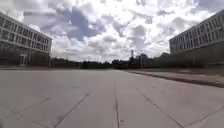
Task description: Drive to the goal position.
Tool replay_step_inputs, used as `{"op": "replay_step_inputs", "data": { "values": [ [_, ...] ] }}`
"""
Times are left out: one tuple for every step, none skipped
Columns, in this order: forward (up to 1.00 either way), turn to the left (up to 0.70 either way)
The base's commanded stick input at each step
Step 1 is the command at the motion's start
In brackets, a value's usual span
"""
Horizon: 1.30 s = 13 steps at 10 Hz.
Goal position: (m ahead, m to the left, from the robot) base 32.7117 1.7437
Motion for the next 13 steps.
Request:
{"op": "replay_step_inputs", "data": {
  "values": [
    [1.0, 0.0],
    [1.0, 0.0],
    [1.0, 0.0],
    [1.0, 0.0],
    [1.0, 0.0],
    [1.0, 0.0],
    [1.0, 0.0],
    [1.0, 0.0],
    [1.0, 0.0],
    [1.0, 0.0],
    [1.0, 0.0],
    [1.0, 0.0],
    [1.0, 0.0]
  ]
}}
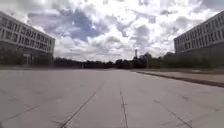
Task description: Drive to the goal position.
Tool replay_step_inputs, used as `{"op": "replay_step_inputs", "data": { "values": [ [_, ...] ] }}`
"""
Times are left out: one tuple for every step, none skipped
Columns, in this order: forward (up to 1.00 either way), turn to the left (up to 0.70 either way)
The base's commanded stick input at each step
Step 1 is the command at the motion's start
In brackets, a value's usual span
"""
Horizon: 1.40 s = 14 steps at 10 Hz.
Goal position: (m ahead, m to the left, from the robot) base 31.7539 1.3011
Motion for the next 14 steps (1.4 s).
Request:
{"op": "replay_step_inputs", "data": {
  "values": [
    [1.0, 0.0],
    [1.0, 0.0],
    [1.0, 0.0],
    [1.0, 0.0],
    [1.0, 0.0],
    [1.0, 0.0],
    [1.0, 0.0],
    [1.0, 0.0],
    [1.0, 0.0],
    [1.0, 0.0],
    [1.0, 0.0],
    [1.0, 0.0],
    [1.0, 0.0],
    [1.0, 0.0]
  ]
}}
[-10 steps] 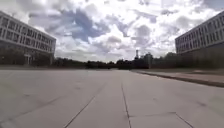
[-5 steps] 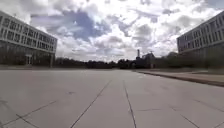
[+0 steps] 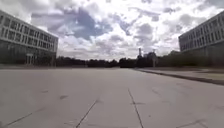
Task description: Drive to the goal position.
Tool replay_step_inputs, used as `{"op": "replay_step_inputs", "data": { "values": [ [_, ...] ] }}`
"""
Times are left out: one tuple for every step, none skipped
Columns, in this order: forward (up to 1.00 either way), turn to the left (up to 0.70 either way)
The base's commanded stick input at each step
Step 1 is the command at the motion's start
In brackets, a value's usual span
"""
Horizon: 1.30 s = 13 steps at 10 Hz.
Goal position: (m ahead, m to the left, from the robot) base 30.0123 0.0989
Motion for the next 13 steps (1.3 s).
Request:
{"op": "replay_step_inputs", "data": {
  "values": [
    [1.0, 0.0],
    [1.0, 0.0],
    [1.0, 0.0],
    [1.0, 0.0],
    [1.0, 0.0],
    [1.0, 0.0],
    [1.0, 0.0],
    [1.0, 0.0],
    [1.0, 0.0],
    [1.0, 0.0],
    [1.0, 0.0],
    [1.0, 0.0],
    [1.0, 0.0]
  ]
}}
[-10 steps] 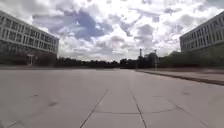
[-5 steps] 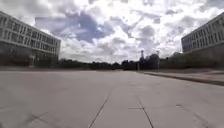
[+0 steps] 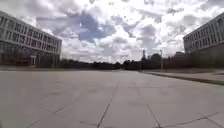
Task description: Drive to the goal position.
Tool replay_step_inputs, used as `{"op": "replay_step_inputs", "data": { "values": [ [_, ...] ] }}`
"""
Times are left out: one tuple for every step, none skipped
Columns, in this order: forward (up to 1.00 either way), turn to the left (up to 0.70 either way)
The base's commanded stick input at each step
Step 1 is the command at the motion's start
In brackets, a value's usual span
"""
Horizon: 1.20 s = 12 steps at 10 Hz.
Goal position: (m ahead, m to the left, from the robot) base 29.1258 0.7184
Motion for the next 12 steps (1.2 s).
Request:
{"op": "replay_step_inputs", "data": {
  "values": [
    [1.0, 0.0],
    [1.0, 0.0],
    [1.0, 0.0],
    [1.0, 0.0],
    [1.0, 0.0],
    [1.0, 0.0],
    [1.0, 0.0],
    [1.0, 0.0],
    [1.0, 0.0],
    [1.0, -0.01],
    [1.0, -0.06],
    [1.0, -0.08]
  ]
}}
